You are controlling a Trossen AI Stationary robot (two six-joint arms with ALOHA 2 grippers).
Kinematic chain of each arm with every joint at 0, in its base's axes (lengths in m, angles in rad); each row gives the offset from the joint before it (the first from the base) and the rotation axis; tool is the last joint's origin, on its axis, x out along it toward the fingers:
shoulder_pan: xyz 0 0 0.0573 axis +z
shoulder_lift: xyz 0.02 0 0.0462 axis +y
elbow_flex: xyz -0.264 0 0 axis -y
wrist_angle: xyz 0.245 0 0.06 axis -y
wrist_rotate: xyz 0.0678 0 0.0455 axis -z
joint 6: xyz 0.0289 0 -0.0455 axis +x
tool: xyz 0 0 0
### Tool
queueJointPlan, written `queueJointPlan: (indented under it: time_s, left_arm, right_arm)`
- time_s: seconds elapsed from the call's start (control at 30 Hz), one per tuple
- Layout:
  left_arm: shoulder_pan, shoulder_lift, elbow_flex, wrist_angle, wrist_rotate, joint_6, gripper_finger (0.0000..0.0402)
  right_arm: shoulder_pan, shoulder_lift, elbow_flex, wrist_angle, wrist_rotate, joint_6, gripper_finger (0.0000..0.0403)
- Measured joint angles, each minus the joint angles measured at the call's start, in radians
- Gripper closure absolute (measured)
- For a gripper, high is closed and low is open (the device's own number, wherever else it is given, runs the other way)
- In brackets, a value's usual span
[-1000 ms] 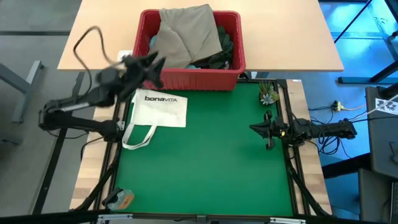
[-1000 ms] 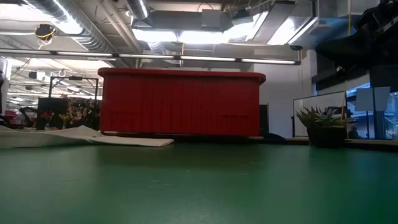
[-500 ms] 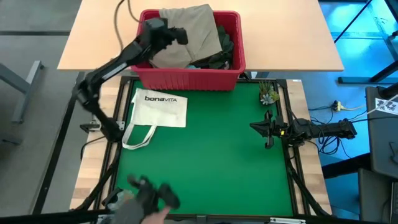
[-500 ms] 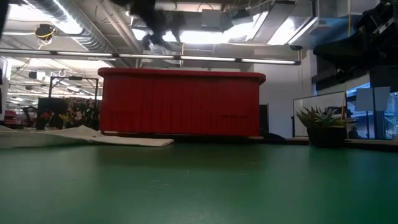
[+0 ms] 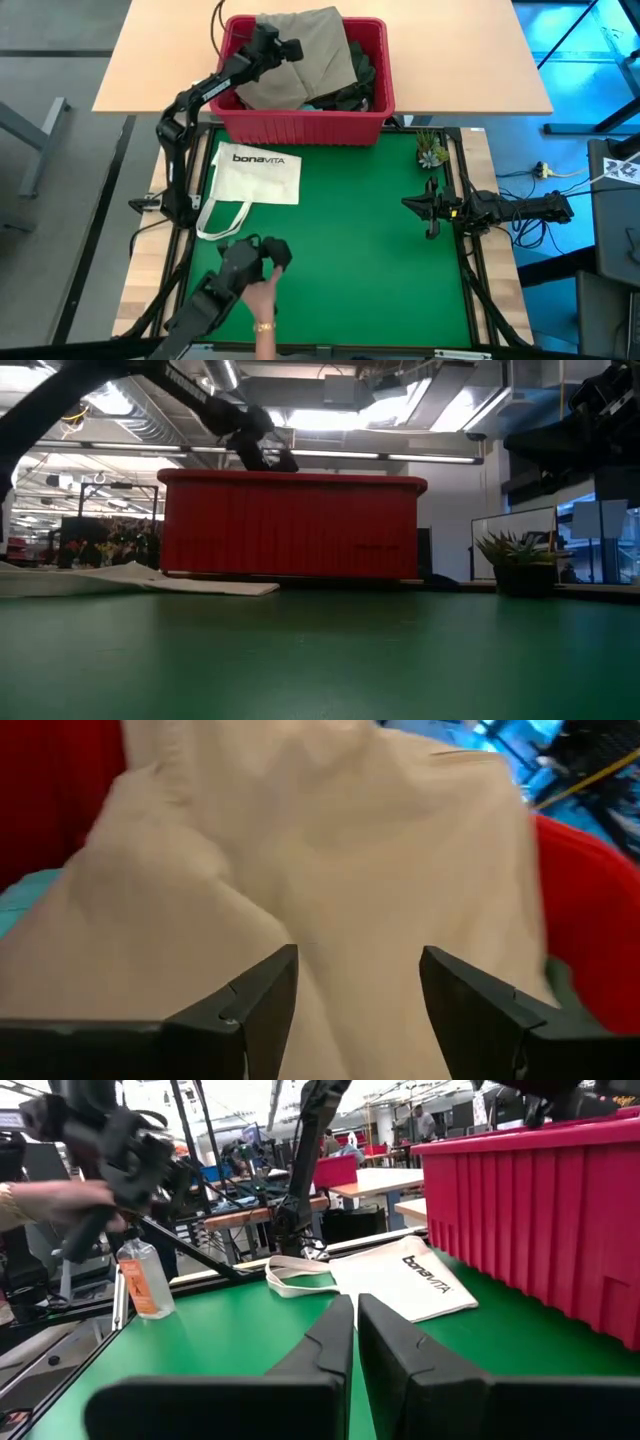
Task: Fold Laundry from Bin
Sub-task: Remove the light brown shorts from the red laundry bin
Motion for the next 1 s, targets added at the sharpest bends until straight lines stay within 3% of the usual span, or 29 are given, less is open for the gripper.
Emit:
queueJointPlan:
  time_s: [0.4,0.8,1.0]
  left_arm:
    - [0.049,0.129,0.0,0.04,0.007,-0.052,0.0196]
    - [0.061,0.147,0.0,0.089,-0.004,-0.06,0.0197]
    - [0.065,0.147,0.0,0.089,0.003,-0.077,0.0228]
  right_arm:
    - [0.0,0.0,0.0,0.0,0.0,0.0,0.0381]
    - [0.0,0.0,0.0,0.0,0.0,0.0,0.0381]
    - [0.0,0.0,0.0,0.0,0.0,0.0,0.0381]
